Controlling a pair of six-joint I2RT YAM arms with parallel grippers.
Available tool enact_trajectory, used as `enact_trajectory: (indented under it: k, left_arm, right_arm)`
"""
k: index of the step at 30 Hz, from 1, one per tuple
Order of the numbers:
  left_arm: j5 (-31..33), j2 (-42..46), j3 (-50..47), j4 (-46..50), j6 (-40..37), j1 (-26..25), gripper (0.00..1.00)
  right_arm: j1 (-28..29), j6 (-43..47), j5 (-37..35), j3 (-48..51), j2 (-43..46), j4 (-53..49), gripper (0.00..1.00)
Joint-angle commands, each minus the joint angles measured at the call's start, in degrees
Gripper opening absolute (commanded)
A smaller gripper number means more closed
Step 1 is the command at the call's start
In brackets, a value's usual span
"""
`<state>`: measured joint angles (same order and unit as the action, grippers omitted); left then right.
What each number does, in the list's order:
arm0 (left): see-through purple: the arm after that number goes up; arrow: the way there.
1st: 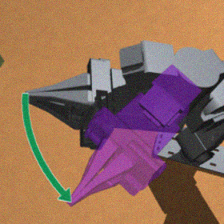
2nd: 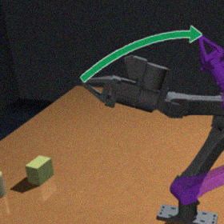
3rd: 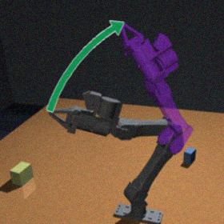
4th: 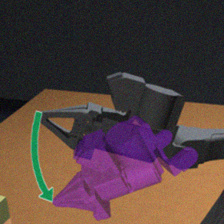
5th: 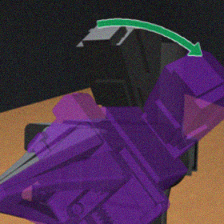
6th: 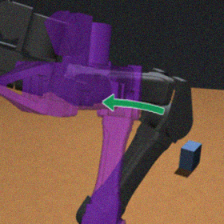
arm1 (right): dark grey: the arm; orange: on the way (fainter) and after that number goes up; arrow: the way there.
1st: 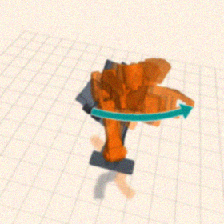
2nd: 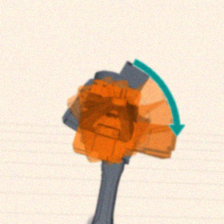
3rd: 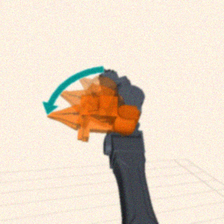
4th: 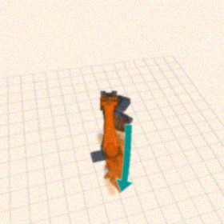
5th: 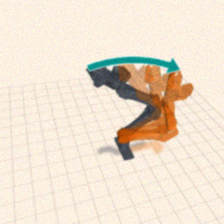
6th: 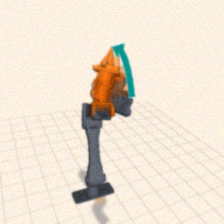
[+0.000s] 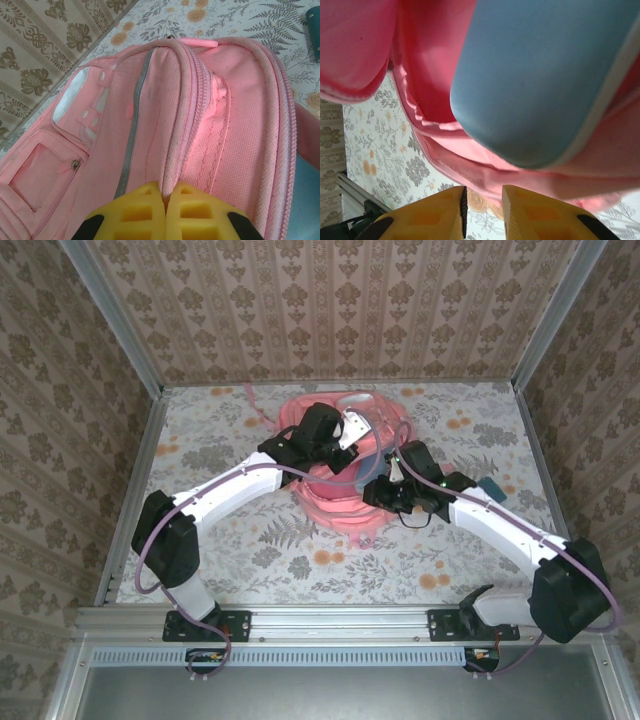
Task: Pack the student bag
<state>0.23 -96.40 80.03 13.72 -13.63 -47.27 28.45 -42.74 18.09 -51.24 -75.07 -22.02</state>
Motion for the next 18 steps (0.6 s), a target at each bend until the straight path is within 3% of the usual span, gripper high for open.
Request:
enact_trajectory:
  k: [1, 6, 18]
  left_arm:
    - [-0.47, 1.03, 3.37, -2.92, 1.67, -0.29, 0.00]
    - [-0.90, 1.90, 2.84, -2.54, 1.49, -0.37, 0.00]
    - [-5.88, 2.80, 2.39, -1.42, 1.04, -0.49, 0.00]
  right_arm:
    - [0.04, -1.71, -2.13, -0.66, -2.74, 2.86, 0.23]
    - [-2.57, -0.40, -9.29, -1.64, -4.11, 3.84, 0.22]
    - [-9.21, -4.31, -10.61, -6.88, -13.74, 8.92, 0.22]
